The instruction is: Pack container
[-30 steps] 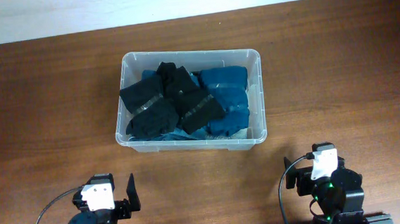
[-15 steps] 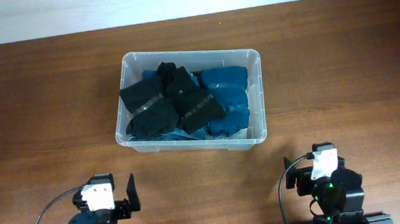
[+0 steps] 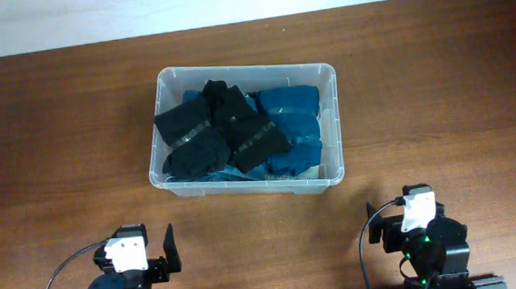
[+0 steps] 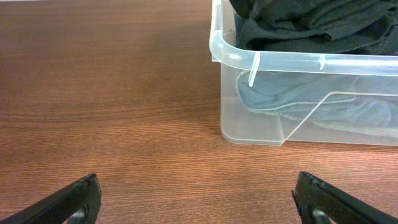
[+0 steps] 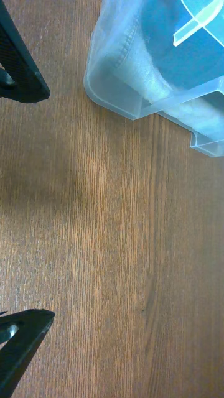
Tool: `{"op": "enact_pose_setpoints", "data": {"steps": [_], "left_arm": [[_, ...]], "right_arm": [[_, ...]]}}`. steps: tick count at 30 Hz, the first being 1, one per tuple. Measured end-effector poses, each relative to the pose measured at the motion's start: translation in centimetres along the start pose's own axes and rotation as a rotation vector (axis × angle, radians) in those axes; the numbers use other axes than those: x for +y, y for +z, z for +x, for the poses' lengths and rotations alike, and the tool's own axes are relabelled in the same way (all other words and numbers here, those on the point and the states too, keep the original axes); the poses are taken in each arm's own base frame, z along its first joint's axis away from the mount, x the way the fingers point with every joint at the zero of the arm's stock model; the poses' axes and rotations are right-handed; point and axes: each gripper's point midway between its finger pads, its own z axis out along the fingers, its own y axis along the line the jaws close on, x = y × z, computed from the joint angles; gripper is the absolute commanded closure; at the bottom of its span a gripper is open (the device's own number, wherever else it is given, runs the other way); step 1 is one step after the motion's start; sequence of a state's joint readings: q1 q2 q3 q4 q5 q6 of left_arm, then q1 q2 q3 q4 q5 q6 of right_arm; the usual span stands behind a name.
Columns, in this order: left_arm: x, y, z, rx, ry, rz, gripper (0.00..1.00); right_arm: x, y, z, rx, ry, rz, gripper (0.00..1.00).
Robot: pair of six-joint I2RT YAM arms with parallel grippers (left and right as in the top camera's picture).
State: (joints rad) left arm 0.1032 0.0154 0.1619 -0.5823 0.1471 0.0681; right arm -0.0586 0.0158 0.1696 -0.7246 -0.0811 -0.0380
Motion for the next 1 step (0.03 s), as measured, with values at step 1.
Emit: {"op": "enact_pose_setpoints", "data": {"steps": [1], "left_arm": [[0.00, 0.00, 0.00, 0.000, 0.000, 0.000, 0.01]], "right_arm": [[0.00, 0.00, 0.00, 0.000, 0.000, 0.000, 0.02]]}}
